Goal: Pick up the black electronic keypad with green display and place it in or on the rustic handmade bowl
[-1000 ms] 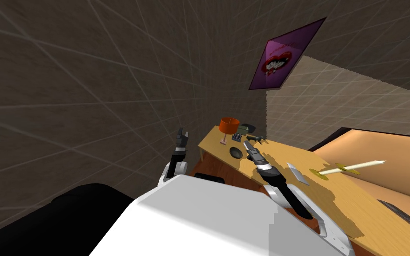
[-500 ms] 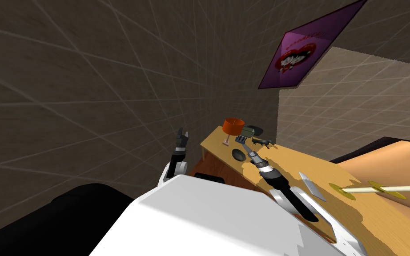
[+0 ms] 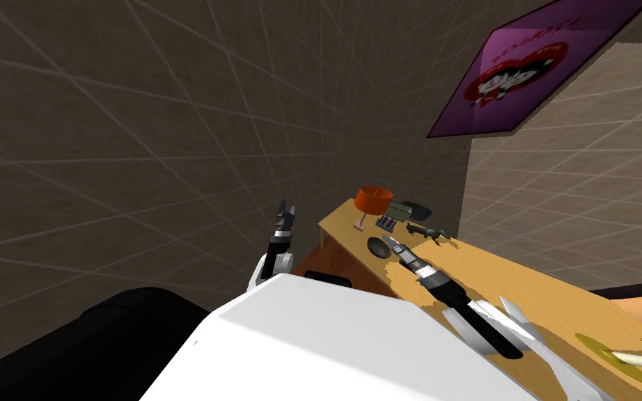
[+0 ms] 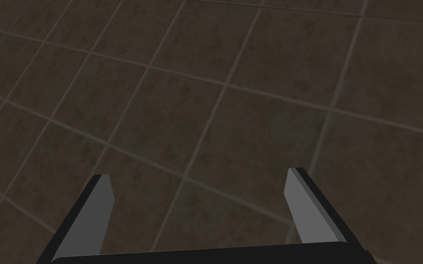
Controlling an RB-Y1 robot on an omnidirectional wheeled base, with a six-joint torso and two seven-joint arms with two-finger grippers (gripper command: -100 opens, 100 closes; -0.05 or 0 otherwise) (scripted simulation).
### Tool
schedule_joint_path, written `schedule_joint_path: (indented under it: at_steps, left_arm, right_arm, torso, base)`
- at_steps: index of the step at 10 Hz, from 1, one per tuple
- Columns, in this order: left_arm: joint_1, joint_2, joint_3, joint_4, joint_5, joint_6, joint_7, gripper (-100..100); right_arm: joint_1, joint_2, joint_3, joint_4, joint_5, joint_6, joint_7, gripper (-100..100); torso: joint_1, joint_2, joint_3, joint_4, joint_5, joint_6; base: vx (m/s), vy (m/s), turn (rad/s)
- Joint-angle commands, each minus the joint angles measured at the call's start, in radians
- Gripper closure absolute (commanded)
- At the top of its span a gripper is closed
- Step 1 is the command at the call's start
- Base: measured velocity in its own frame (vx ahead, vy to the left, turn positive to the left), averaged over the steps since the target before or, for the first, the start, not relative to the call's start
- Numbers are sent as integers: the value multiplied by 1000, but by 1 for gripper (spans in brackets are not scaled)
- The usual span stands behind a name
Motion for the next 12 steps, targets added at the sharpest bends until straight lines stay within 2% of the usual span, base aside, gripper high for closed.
schedule_joint_path:
  at_steps: [1, 2, 9, 10, 12]
  left_arm:
    - [0, 0, 0, 0, 0, 0, 0, 0]
    - [0, 0, 0, 0, 0, 0, 0, 0]
    - [0, 0, 0, 0, 0, 0, 0, 0]
    - [0, 0, 0, 0, 0, 0, 0, 0]
    - [0, 0, 0, 0, 0, 0, 0, 0]
  right_arm:
    - [8, -44, 13, 37, 30, 17, 6, -100]
    - [8, -44, 13, 37, 30, 17, 6, -100]
    - [65, -254, 69, 219, 141, 49, 21, -100]
    - [65, -254, 69, 219, 141, 49, 21, -100]
    - [78, -309, 92, 272, 168, 52, 26, -100]
  torso:
    - [0, 0, 0, 0, 0, 0]
    - [0, 0, 0, 0, 0, 0]
    - [-1, 0, 0, 0, 0, 0]
    - [-1, 0, 0, 0, 0, 0]
    - [1, -2, -1, 0, 0, 0]
  base:
    - [-42, -87, 313]
    - [-34, -61, 68]
    - [-59, -86, 314]
    - [-54, -65, 81]
    - [-42, -57, 257]
